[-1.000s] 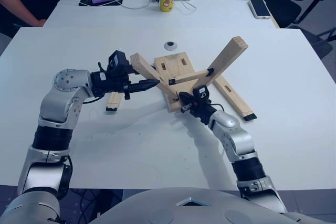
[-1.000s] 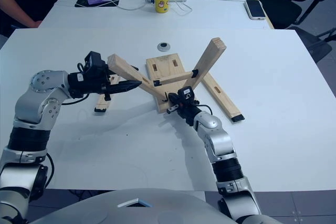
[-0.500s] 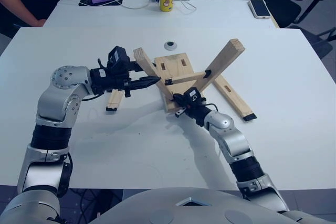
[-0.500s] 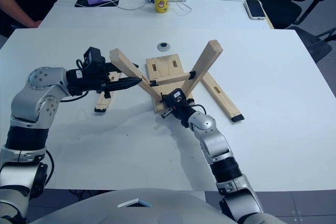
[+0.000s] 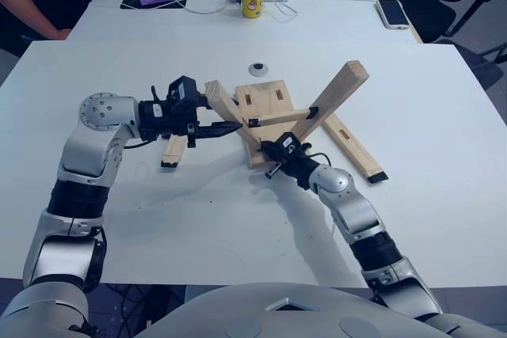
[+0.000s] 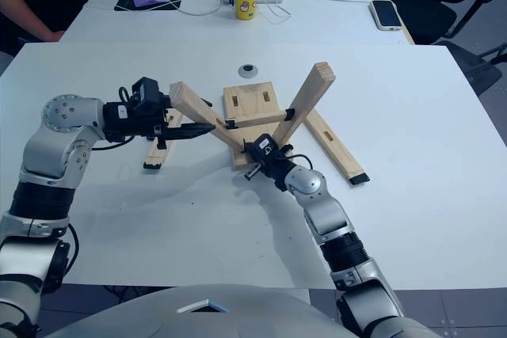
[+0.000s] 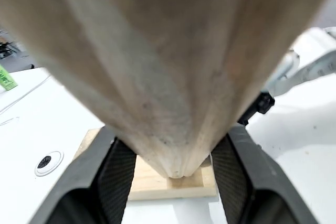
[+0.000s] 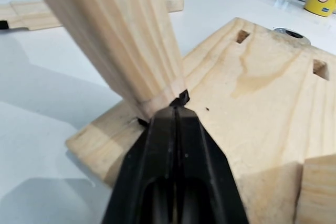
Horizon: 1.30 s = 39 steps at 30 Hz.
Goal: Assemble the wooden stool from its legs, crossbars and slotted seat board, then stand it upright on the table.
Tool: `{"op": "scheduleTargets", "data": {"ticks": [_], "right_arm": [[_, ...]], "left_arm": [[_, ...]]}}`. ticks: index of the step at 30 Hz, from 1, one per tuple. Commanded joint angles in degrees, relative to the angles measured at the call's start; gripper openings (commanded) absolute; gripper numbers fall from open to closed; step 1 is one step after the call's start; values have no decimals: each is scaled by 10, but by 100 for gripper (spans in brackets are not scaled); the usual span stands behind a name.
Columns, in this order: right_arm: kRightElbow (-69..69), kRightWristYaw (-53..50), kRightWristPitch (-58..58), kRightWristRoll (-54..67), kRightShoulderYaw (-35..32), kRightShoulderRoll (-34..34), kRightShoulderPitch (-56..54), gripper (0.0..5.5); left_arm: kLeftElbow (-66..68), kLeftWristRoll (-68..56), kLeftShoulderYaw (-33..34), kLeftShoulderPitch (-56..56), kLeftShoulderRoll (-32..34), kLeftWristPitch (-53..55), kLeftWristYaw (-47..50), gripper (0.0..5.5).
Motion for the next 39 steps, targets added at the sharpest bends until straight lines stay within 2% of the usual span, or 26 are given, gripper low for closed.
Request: {"op": "scheduleTargets", "data": {"ticks": [1,8,16,19,24,27,35,39], "right_arm": [[50,34,50,-16,46,-10,50,0],[21,-20,-32,18,-32,22,70,0],[44,-87,61,30,-101,41,75,0],[37,-80,76,21,-87,35,87,0],[41,-32,76,-7,-17,2,111,0],[46,-21,74,-12,3,-8,114,0],[74,-16,127,9,0,-7,112,0],[67,-7,104,16,3,-9,112,0]], "left_arm": [[-7,28,-45,-10,-1,31,-16,203],[35,-25,-28,-33,-22,135,-12,203],[28,37,-87,-15,-3,88,-32,203],[22,47,-99,-11,-1,90,-26,203],[48,38,-96,-36,-26,149,10,203],[67,43,-105,-47,-40,165,16,203],[54,101,-183,-33,-33,147,9,203],[71,55,-159,-28,-64,179,25,203]]}}
